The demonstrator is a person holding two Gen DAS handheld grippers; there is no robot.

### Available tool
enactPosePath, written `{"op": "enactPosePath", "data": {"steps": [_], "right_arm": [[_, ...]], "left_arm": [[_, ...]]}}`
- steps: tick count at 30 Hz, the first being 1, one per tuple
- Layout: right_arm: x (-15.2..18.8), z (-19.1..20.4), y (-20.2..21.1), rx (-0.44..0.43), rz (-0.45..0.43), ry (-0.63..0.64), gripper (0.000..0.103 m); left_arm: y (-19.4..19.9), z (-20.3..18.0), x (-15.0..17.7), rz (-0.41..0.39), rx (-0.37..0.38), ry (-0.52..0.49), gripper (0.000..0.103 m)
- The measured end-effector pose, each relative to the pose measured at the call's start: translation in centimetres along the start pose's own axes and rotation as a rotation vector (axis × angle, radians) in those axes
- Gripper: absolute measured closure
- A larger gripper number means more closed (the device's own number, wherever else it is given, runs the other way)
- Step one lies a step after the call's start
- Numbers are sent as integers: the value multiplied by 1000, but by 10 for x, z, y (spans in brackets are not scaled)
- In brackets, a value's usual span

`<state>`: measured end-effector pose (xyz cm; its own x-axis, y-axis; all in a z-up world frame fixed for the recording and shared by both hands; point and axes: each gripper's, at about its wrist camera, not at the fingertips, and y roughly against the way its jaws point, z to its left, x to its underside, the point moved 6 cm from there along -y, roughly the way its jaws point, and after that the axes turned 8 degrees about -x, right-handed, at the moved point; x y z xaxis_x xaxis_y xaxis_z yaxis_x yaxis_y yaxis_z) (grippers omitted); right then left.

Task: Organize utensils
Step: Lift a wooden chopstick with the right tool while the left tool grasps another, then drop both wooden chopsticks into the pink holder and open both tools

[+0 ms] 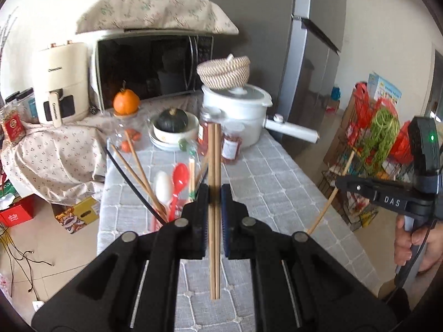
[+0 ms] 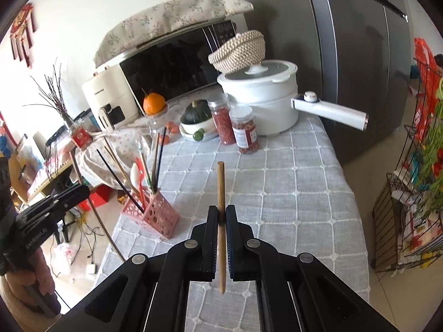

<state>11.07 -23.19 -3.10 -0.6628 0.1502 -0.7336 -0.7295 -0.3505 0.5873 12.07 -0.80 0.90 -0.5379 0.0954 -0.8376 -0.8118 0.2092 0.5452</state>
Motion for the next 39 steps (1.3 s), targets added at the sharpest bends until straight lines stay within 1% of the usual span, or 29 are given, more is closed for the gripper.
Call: {"op": "enactPosePath", "data": {"steps": [4, 7, 11, 14, 16, 20, 23, 25, 28, 31, 32, 33, 35, 37, 39], "right_arm": [[-20, 19, 10, -11, -87, 33, 98], [-29, 30, 10, -25, -116, 38, 98], [-32, 38, 1, -35, -116, 33, 98], [-33, 41, -6, -41, -108, 22, 98], [-33, 42, -9, -43, -106, 18, 98], [-31, 44, -12, -48, -102, 13, 98], [-30, 44, -14, -47, -100, 11, 98], [-30, 44, -15, -46, -99, 8, 98], [-30, 43, -17, -48, -95, 3, 98], [-31, 44, -16, -58, -103, 2, 98], [-32, 46, -16, -64, -109, 1, 98], [-33, 47, -15, -71, -115, 1, 98], [-36, 51, -13, -86, -131, -1, 98], [-41, 57, -11, -103, -148, -2, 98], [-46, 64, -9, -125, -168, -6, 98]], "left_arm": [[12, 23, -21, -155, -52, 102, 93], [10, 34, -26, -258, -98, 146, 93], [-1, 42, -25, -336, -119, 188, 93], [-10, 40, -26, -363, -123, 171, 93], [-19, 35, -22, -354, -128, 151, 93], [-43, 30, -11, -309, -126, 144, 93], [-56, 28, -5, -290, -149, 128, 93], [-63, 28, -4, -269, -150, 129, 93], [-80, 29, 2, -192, -132, 151, 93], [-92, 32, 7, -99, -108, 197, 93], [-92, 35, 7, -84, -100, 217, 88], [-90, 37, 7, -69, -89, 233, 77], [-86, 39, 5, -52, -87, 251, 64], [-76, 42, 3, -50, -90, 252, 55], [-69, 45, 2, -39, -110, 243, 44]]}}
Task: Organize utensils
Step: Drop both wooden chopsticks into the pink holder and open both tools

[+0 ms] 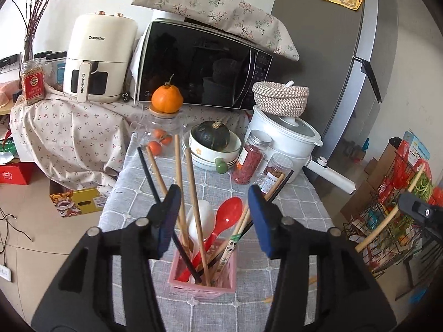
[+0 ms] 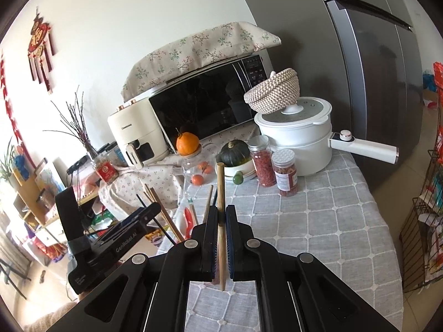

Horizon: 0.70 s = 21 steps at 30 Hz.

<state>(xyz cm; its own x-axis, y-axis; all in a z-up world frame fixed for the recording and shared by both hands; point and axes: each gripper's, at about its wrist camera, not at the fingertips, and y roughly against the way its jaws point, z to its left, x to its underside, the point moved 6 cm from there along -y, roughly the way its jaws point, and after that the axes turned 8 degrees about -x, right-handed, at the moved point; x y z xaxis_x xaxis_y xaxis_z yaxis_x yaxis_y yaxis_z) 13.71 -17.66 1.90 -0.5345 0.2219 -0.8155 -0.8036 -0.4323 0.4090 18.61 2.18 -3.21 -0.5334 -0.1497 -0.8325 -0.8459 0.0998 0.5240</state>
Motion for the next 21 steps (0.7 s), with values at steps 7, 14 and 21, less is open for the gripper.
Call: {"op": "enactPosePath", "data": {"steps": [7, 14, 21], "right_arm": [[-16, 27, -11, -67, -78, 3, 98], [-13, 44, -44, -92, -84, 18, 98], [3, 46, -80, -83, -44, 17, 98]], "left_arm": [[16, 29, 7, 47, -94, -41, 22], [7, 53, 26, 134, -140, -94, 22], [4, 60, 33, 167, -141, -119, 22]]}}
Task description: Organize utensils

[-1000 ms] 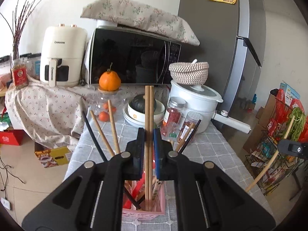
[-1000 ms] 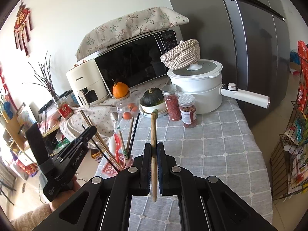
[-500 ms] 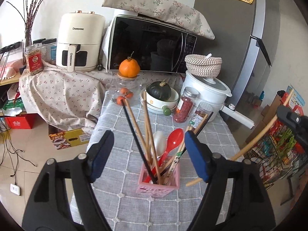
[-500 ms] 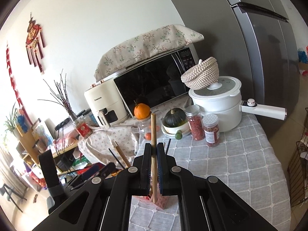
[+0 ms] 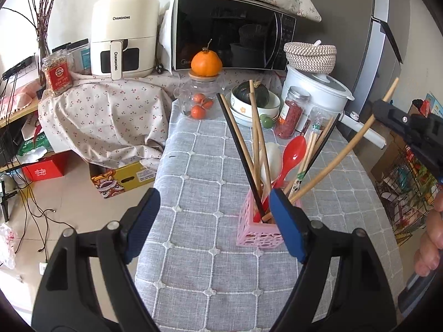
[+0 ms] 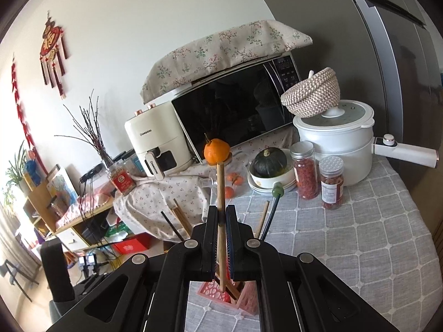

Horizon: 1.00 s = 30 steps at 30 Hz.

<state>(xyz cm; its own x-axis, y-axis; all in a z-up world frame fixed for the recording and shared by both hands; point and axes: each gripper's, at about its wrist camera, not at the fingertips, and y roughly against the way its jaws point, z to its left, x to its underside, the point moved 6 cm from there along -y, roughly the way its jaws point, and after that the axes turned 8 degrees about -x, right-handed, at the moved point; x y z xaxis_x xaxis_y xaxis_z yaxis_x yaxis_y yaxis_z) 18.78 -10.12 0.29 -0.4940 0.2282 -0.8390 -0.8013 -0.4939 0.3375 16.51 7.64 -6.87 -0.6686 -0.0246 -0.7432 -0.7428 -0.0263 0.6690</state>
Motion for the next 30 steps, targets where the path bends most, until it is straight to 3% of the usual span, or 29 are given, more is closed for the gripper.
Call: {"op": "enactPosePath", "data": {"steps": [10, 13, 16, 22, 30], "right_arm": [[34, -14, -44, 1, 104, -28, 96], [30, -20, -40, -10, 95, -63, 82], [18, -19, -25, -25, 53, -77, 53], [-3, -22, 13, 19, 9, -49, 29], [-10, -40, 72, 150, 24, -14, 16]], "left_arm": [[-3, -7, 6, 27, -2, -29, 22], [-3, -9, 8, 39, -2, -32, 22], [-3, -14, 9, 52, -6, -36, 21], [11, -28, 10, 41, -43, -64, 17], [42, -53, 12, 37, -52, -77, 8]]}}
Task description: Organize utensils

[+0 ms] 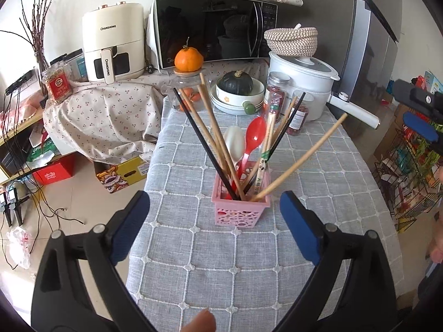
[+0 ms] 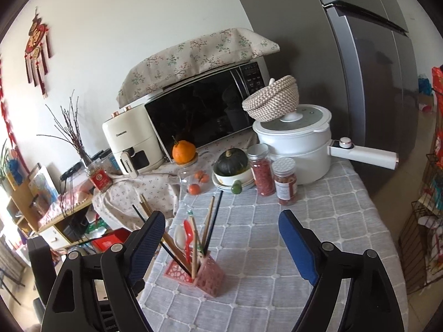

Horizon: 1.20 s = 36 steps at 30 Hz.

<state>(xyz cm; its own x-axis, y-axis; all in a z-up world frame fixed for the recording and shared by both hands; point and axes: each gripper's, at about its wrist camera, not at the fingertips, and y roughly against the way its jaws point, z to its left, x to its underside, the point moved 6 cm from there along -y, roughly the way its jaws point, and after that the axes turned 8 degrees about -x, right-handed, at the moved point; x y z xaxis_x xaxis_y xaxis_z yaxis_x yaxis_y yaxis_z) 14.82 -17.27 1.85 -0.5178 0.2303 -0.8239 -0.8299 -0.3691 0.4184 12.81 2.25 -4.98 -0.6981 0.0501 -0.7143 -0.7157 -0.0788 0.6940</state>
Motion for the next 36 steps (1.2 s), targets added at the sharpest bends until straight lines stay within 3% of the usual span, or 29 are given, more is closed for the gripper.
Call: {"op": "enactPosePath", "data": {"steps": [4, 8, 12, 19, 36], "right_arm": [[14, -16, 16, 77, 78, -16, 11], [32, -29, 33, 222, 143, 40, 2], [48, -30, 49, 274, 165, 118, 1], [62, -37, 65, 306, 175, 167, 1], [58, -45, 64, 305, 171, 128, 1]], "left_arm": [[14, -13, 5, 14, 16, -7, 8], [29, -23, 9, -9, 13, -18, 7], [42, -31, 8, -36, 18, -20, 7], [53, -39, 7, -84, 2, -20, 7], [48, -48, 12, -62, 6, -29, 7]]}}
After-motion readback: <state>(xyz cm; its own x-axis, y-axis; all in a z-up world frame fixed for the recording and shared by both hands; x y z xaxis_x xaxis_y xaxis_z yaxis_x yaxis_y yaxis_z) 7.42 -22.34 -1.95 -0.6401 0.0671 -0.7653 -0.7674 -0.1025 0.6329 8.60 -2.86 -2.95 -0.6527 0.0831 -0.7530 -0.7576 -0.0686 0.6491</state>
